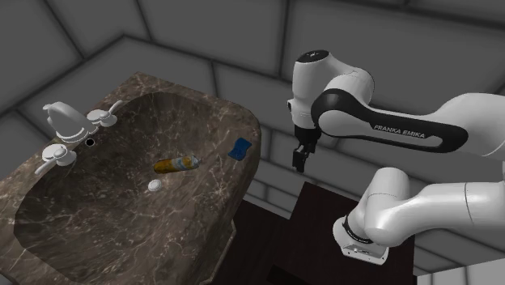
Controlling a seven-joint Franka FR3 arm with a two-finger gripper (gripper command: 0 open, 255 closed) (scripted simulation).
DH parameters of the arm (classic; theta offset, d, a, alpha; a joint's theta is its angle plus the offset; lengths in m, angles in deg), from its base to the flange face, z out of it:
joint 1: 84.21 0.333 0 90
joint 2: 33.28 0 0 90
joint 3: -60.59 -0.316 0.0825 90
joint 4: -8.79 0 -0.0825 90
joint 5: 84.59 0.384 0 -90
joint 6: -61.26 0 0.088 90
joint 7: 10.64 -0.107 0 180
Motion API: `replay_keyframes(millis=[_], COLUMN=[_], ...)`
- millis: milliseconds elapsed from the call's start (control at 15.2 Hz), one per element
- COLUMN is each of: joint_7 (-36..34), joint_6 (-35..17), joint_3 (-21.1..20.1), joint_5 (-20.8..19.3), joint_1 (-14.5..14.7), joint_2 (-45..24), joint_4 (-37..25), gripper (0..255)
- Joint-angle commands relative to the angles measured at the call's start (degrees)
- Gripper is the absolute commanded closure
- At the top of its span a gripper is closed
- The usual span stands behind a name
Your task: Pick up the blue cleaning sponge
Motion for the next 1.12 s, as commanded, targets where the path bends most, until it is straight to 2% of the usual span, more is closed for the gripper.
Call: replay_keyframes(millis=[0, 264, 528, 792, 1056], joint_7=[0.0, -14.2, -28.3, -42.4, -56.5], joint_6=[0.0, -1.9, -3.9, -5.4, -5.8], joint_3=[0.0, -5.9, -11.3, -16.0, -20.2], joint_5=[0.0, 4.2, 6.5, 6.7, 4.8], joint_1=[0.0, -1.7, -4.0, -6.6, -9.1], joint_2=[0.0, -4.1, -9.6, -16.2, -23.7], joint_4=[0.0, -4.9, -11.4, -19.2, -28.4], gripper=[0, 0, 0, 0, 0])
